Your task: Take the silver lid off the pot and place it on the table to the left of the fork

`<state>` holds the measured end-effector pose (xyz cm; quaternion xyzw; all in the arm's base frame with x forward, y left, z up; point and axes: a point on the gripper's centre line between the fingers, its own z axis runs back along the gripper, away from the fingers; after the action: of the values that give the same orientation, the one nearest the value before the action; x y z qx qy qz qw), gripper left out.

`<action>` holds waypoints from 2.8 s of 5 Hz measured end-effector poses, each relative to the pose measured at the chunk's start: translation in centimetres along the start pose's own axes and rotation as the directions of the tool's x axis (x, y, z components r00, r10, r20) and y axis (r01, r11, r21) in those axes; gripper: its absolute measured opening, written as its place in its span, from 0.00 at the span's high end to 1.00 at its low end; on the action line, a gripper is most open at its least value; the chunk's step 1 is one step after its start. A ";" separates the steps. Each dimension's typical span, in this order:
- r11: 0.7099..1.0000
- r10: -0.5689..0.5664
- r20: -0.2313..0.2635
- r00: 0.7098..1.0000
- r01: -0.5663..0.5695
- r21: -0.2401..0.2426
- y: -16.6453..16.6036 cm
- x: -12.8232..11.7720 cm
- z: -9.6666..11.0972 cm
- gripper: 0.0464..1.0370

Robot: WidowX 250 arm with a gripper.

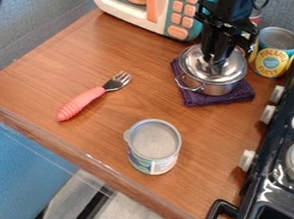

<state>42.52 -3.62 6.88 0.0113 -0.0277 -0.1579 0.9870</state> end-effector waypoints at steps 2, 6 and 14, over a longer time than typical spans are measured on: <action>1.000 0.000 0.012 1.000 0.000 -0.012 0.1 -0.2 0.4 0.76; 0.980 0.182 0.165 0.969 -0.166 -0.108 8.4 -8.2 8.7 0.76; 0.946 0.319 -0.113 0.941 -0.309 0.099 13.4 -23.9 -0.3 0.11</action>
<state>24.03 16.60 5.74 0.0563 0.0275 0.0037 0.9980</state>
